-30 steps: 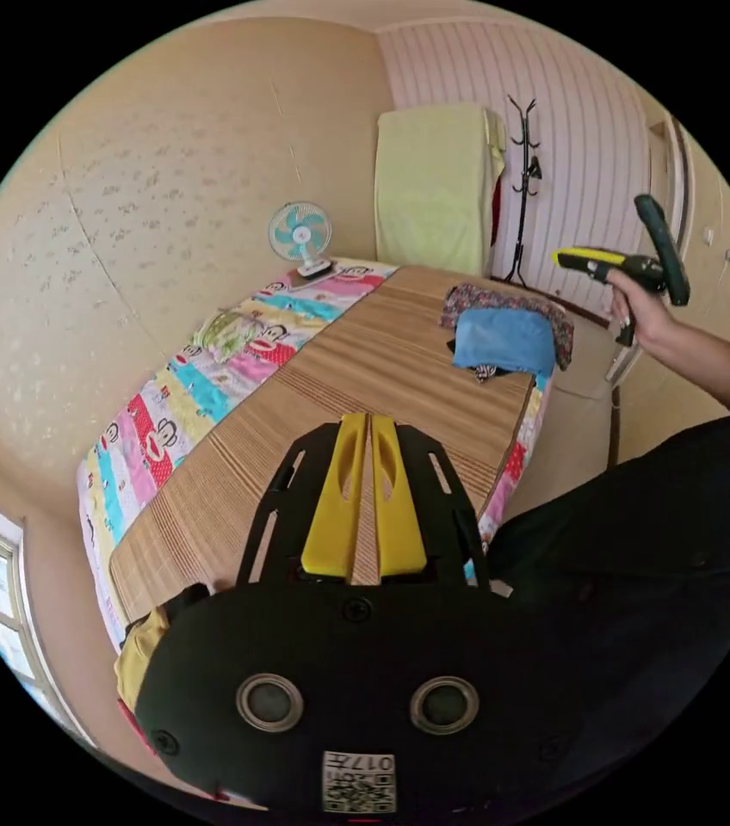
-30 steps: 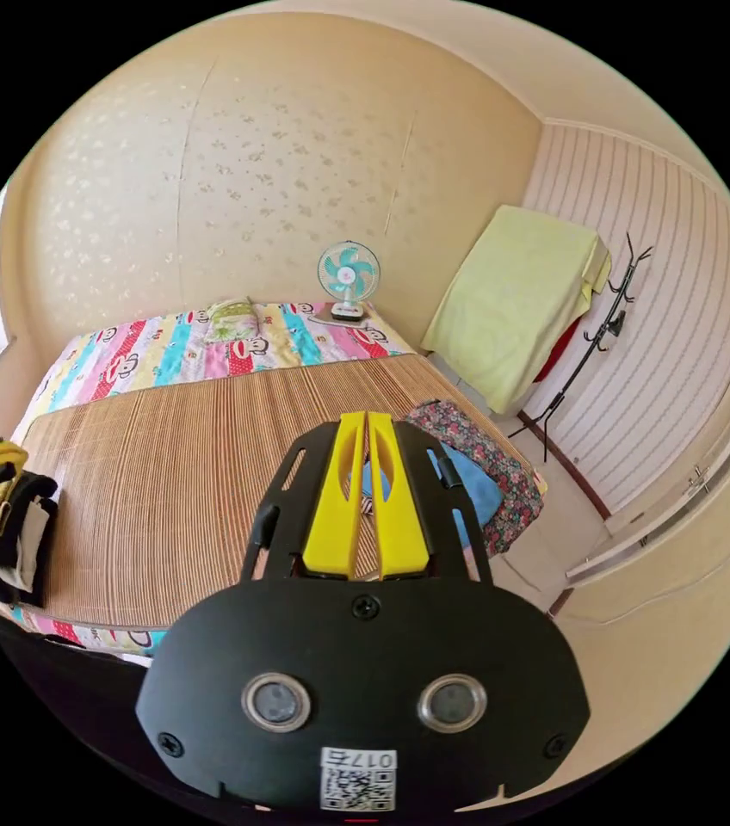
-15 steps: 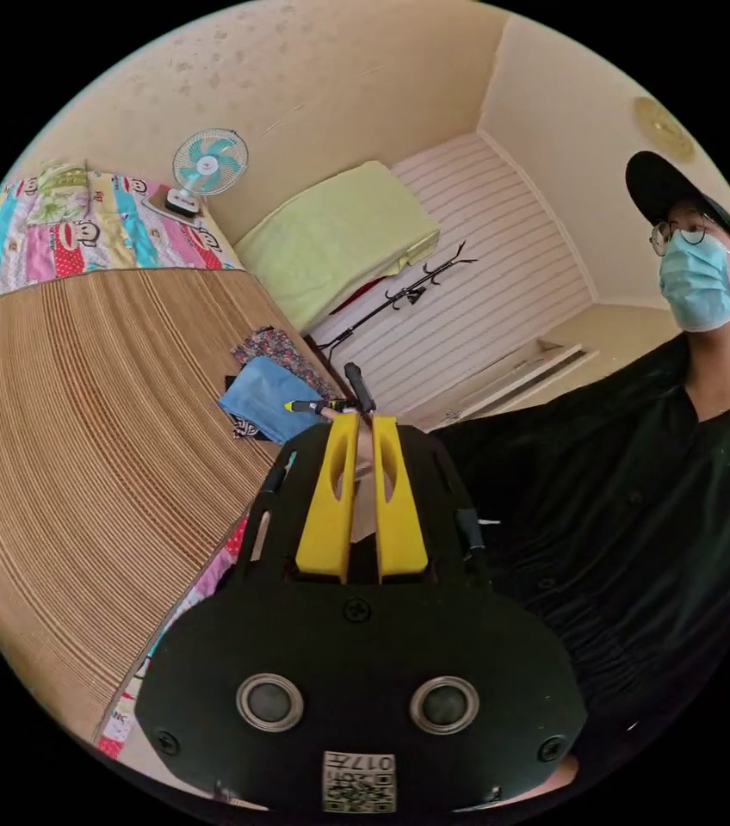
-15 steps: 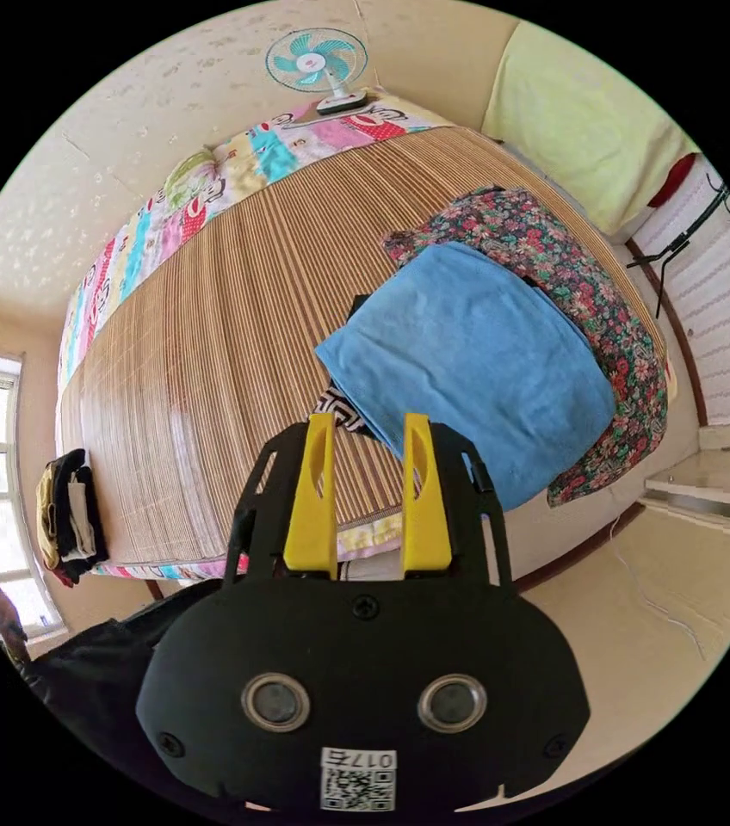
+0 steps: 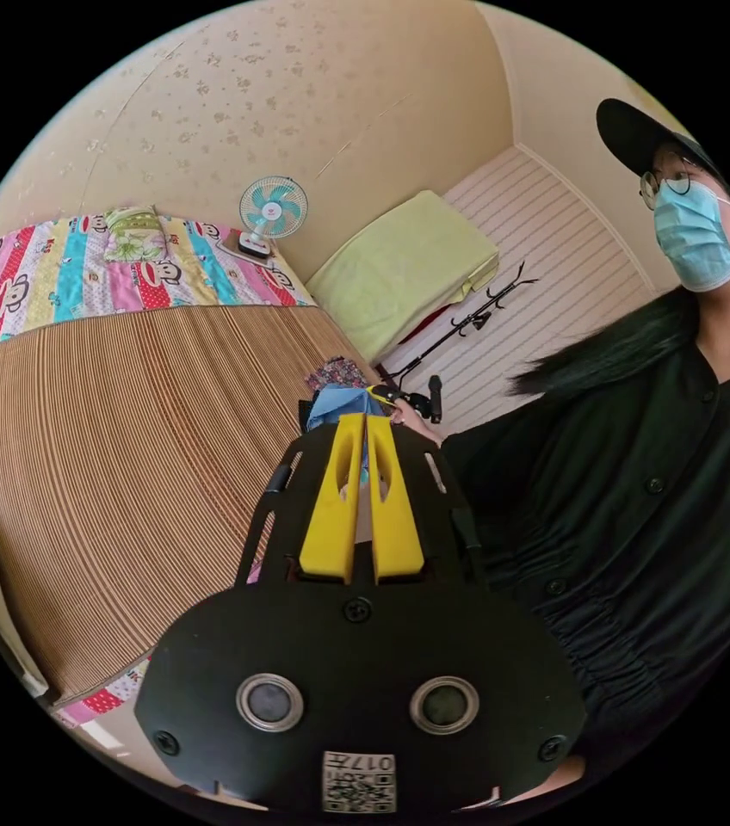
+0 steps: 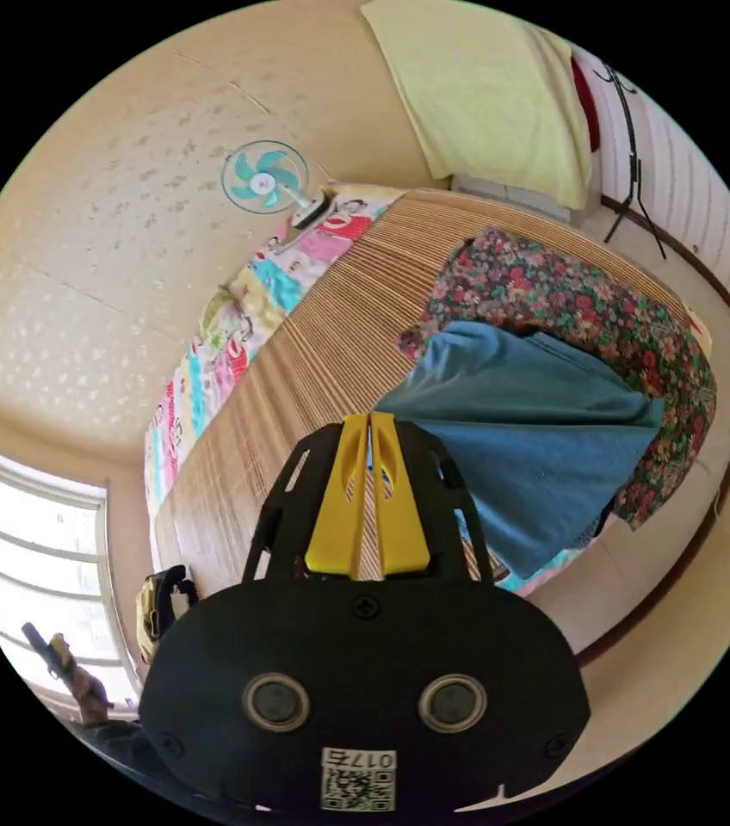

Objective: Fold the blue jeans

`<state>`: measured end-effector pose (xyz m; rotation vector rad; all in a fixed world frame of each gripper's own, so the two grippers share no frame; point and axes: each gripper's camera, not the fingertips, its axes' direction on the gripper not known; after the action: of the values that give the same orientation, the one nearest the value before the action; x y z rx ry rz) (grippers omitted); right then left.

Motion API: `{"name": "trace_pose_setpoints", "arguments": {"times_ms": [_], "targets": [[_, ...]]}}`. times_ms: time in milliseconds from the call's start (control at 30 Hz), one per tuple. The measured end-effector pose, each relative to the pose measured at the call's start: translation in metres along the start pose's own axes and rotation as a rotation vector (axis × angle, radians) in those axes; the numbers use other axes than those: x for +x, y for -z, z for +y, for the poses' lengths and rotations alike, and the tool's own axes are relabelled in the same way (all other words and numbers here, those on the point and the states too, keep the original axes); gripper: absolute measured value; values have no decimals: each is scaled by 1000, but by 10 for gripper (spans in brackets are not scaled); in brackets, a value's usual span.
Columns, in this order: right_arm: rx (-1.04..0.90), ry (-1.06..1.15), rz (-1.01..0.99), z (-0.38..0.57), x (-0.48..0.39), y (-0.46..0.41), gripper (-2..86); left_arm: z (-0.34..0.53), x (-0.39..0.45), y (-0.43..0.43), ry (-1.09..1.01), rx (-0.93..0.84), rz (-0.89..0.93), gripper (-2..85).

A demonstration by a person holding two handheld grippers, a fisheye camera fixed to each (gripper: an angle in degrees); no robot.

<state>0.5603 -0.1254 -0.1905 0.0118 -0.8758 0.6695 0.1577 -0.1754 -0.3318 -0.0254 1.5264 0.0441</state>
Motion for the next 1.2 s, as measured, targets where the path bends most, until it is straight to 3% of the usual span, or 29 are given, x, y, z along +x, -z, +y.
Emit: {"name": "trace_pose_setpoints", "arguments": {"times_ms": [33,100,167,233,267,400,500,600,733,800,867,1067,1133,1200], "targets": [[17,27,-74,-6,-10,9,5,-1,-4,1,-5,21,11,-10],[177,247,-658,-28,-56,49,4,-5,-10,3,-2,56,48,-10],[268,373,-895,-47,-95,71,5,-13,-19,7,-9,93,164,-10],[289,485,-782,-66,-134,83,7,-20,-23,10,-15,93,181,-10],[263,507,-594,-79,-156,80,11,-23,-22,14,-45,104,151,-10],[-23,487,-68,-100,-178,3,42,-23,-8,25,-149,109,40,-10],[-293,405,295,-82,-130,-93,98,-12,-2,30,-175,106,-45,-10],[-480,222,511,-46,-43,-153,114,2,-9,32,-131,111,-82,-10],[-419,-237,342,-2,77,-151,122,15,-25,26,-30,93,-106,-10],[-254,-557,262,39,149,-132,125,15,-29,20,-2,71,-117,-10],[-120,-734,272,69,186,-114,125,15,-32,7,36,44,-155,-10],[45,-916,506,130,221,-94,120,22,-52,-38,222,28,-148,-10],[39,-1003,389,149,241,-107,125,25,-57,-49,265,23,-119,-10],[153,-1161,153,181,264,-119,125,28,-60,-54,298,38,-113,-10]]}}
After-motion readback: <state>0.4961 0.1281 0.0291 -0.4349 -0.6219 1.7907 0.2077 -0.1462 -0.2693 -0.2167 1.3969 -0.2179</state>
